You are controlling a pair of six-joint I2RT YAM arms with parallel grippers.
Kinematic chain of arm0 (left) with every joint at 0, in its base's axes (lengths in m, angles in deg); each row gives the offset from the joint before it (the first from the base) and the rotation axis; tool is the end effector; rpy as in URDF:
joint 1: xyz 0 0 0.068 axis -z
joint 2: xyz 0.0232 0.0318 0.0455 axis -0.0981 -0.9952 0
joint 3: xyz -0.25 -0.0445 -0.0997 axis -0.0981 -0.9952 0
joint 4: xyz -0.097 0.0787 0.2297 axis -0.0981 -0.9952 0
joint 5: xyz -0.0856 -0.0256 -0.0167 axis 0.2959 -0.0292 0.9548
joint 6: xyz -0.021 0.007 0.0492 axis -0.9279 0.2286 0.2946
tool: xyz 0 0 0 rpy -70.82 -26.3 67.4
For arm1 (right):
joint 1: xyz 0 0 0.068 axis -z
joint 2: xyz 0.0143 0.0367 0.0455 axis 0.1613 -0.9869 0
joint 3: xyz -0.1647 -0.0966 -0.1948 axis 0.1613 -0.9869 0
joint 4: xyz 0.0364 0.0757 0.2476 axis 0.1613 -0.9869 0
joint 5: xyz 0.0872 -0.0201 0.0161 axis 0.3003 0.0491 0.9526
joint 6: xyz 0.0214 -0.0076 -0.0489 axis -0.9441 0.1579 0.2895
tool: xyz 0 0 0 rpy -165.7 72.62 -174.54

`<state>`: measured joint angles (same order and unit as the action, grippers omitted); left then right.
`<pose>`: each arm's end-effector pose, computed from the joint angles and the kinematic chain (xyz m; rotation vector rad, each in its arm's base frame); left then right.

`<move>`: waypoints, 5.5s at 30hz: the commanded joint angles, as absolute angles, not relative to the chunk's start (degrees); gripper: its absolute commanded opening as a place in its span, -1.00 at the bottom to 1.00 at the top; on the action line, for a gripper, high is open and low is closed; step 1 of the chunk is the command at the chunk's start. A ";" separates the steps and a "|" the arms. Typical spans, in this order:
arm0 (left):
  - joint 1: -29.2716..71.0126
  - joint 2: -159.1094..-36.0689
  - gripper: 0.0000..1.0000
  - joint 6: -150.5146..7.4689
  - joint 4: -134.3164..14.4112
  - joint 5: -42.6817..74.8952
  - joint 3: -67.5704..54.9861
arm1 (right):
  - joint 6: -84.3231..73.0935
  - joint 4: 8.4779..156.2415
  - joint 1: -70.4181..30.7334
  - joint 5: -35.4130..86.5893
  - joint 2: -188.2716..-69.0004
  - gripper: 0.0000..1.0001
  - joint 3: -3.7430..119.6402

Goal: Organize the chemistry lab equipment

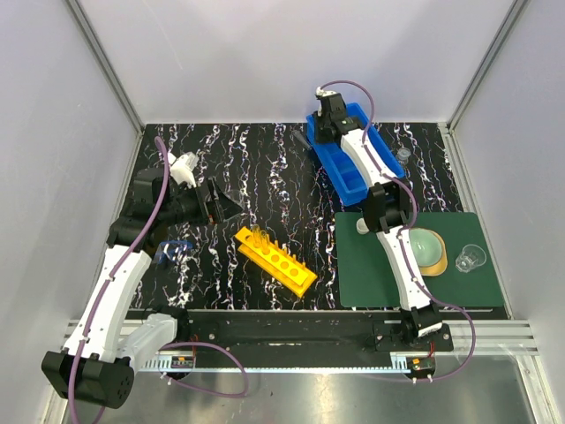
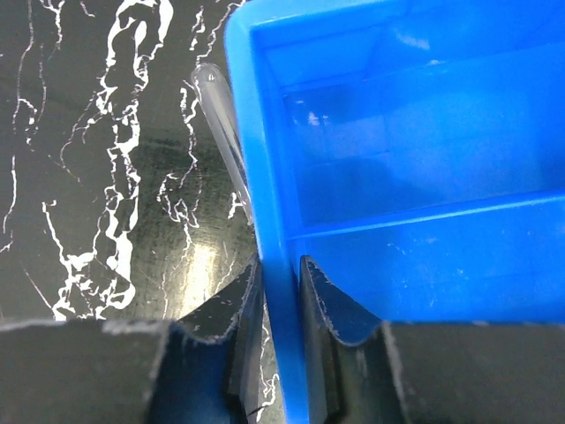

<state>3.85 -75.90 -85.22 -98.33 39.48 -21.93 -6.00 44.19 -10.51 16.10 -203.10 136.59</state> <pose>0.1868 -0.0500 0.3407 0.0294 2.2060 -0.9400 0.5559 0.1989 0.2069 -0.2328 2.2660 0.2120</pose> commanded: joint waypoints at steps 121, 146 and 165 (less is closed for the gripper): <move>-9.06 -160.87 0.78 -77.44 -121.29 6.09 50.82 | -11.02 50.34 -21.04 19.16 -140.90 0.76 76.89; -8.62 -167.03 0.39 -76.64 -123.14 6.35 55.57 | -11.19 52.28 -21.21 21.20 -138.96 0.74 73.46; -6.95 -167.03 -0.30 -75.68 -123.14 3.72 54.78 | -11.72 53.78 -21.21 21.81 -137.99 0.72 70.21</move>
<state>-6.80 -166.45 -76.22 -123.09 5.82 53.19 -11.31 51.08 -20.63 20.73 -140.55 70.63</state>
